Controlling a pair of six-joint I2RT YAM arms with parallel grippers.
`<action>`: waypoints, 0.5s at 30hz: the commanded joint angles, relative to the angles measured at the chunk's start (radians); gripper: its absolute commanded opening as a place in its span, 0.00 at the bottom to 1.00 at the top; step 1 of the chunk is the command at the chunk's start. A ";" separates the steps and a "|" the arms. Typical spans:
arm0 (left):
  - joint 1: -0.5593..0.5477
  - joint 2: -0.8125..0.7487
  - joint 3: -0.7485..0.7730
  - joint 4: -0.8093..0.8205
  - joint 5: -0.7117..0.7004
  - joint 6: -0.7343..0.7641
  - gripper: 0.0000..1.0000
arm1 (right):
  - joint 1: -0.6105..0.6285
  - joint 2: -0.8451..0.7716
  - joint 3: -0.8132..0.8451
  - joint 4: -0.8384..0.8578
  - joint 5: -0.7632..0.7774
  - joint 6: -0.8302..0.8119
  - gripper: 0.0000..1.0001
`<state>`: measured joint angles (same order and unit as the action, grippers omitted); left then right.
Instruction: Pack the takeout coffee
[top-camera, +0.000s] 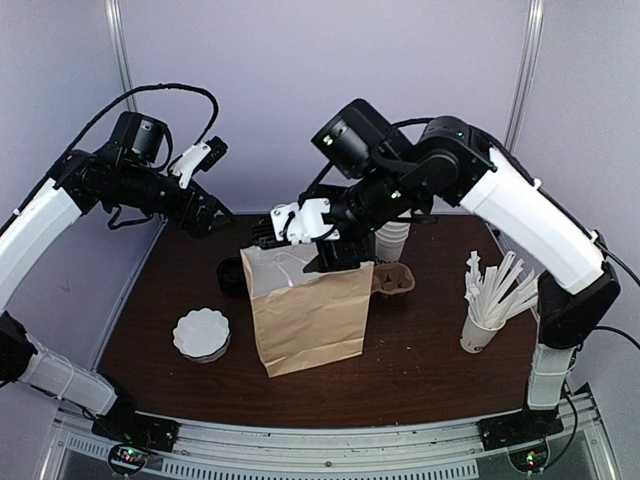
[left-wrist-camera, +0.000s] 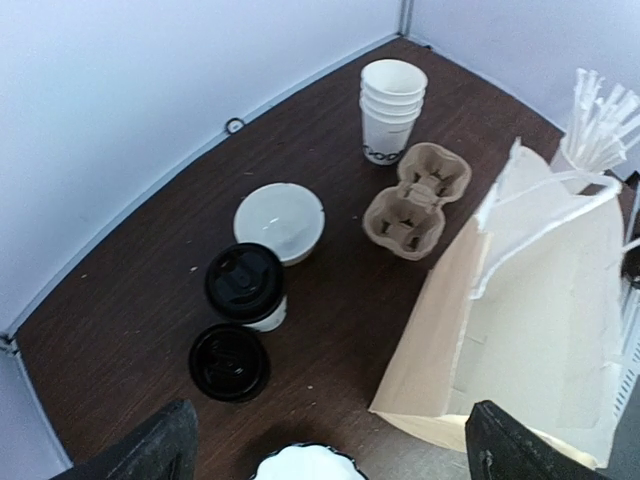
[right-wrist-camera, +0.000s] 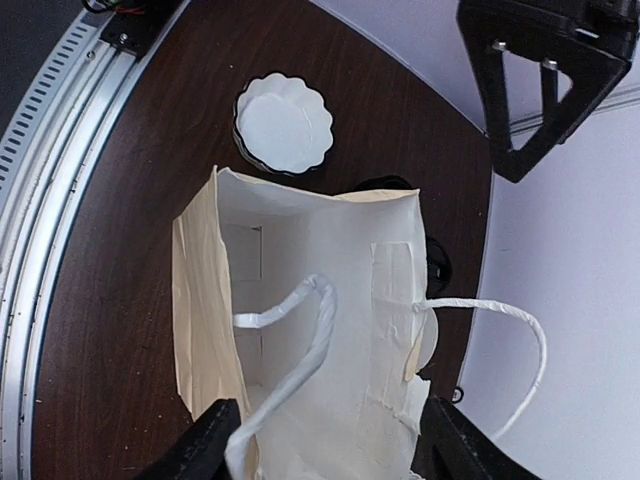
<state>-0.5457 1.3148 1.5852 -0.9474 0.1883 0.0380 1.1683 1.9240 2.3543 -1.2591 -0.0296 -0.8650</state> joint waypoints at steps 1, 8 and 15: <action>0.006 0.017 -0.021 0.046 0.235 0.031 0.97 | -0.104 -0.097 0.118 -0.146 -0.262 0.005 0.69; 0.002 0.083 -0.003 0.071 0.353 0.053 0.97 | -0.247 -0.193 0.056 -0.147 -0.343 0.028 0.69; -0.027 0.185 0.050 0.052 0.395 0.099 0.94 | -0.410 -0.311 -0.264 0.027 -0.316 0.115 0.58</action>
<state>-0.5541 1.4532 1.5822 -0.9173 0.5232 0.0887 0.8326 1.6367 2.2379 -1.3163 -0.3290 -0.8112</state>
